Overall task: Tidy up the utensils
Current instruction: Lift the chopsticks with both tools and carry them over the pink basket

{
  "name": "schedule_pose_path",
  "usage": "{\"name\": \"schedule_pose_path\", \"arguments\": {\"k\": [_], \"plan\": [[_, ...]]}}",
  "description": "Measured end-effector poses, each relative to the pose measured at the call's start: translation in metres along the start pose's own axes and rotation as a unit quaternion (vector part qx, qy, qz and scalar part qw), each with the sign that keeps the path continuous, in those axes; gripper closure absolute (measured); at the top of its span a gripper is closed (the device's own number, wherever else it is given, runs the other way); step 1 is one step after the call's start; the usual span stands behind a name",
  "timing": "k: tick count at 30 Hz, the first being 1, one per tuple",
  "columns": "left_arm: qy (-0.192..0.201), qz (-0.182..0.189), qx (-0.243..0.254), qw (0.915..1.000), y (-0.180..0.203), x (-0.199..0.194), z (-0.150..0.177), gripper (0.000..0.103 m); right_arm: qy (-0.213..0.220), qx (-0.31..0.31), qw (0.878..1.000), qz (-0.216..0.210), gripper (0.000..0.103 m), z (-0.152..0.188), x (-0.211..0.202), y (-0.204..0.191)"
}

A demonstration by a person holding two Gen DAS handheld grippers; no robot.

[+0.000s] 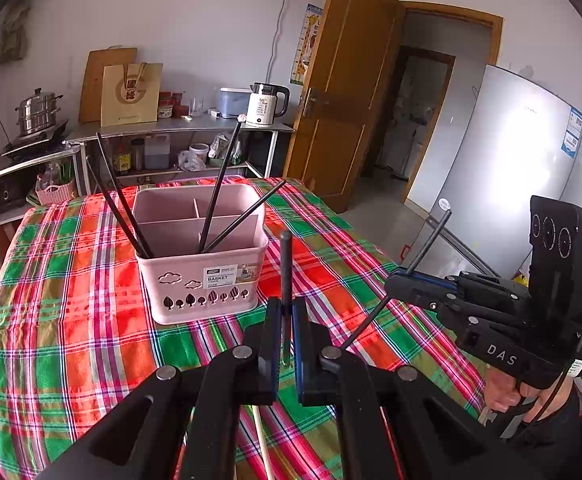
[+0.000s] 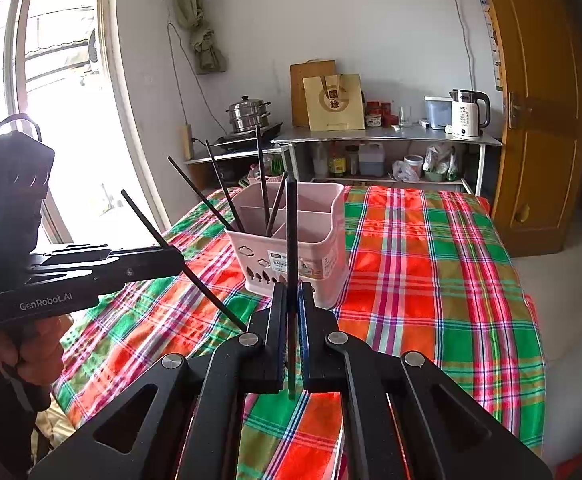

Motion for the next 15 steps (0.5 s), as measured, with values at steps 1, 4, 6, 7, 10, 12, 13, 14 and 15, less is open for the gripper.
{"name": "schedule_pose_path", "arguments": {"k": [1,4,6,7,10,12,13,14,15], "plan": [[-0.002,-0.001,-0.001,1.0000,-0.001,0.000,0.002,0.098,-0.001,-0.001,1.000,0.001,0.098,0.001,-0.001,0.000],[-0.004,-0.003,-0.003,1.0000,-0.003,0.000,0.007,0.098,-0.006,-0.006,1.000,0.002,0.098,0.005,-0.001,0.000],[-0.005,-0.001,-0.003,1.0000,-0.004,-0.002,0.009,0.098,-0.006,-0.008,1.000,0.002,0.098,0.005,-0.003,-0.001],[-0.006,-0.002,-0.001,1.0000,-0.004,-0.002,0.009,0.098,-0.007,-0.010,1.000,0.002,0.098,0.005,-0.004,0.000],[-0.005,-0.001,-0.001,1.0000,-0.005,-0.006,0.009,0.098,-0.008,-0.015,1.000,0.005,0.098,0.005,-0.006,-0.002],[-0.003,0.005,-0.005,1.0000,-0.007,-0.008,0.008,0.098,-0.005,-0.015,1.000,0.006,0.098,0.004,-0.009,-0.003],[-0.001,0.006,-0.007,1.0000,-0.008,-0.010,0.006,0.098,-0.004,-0.015,1.000,0.007,0.098,0.003,-0.009,-0.003],[0.000,0.006,-0.007,1.0000,-0.009,-0.012,0.005,0.098,-0.003,-0.016,1.000,0.006,0.098,0.002,-0.010,-0.004],[0.001,0.005,-0.006,1.0000,-0.010,-0.015,0.004,0.098,-0.001,-0.017,1.000,0.006,0.098,0.000,-0.011,-0.004]]}}
Point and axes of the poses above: each gripper's, at about its wrist camera, not at the fingertips, and x roughly the way its jaws point, y to its right, z to its underside, the point moved 2 cm from there along x, roughly the way its jaws point, and after that the axes turned 2 degrees about x, right-handed, at the moved point
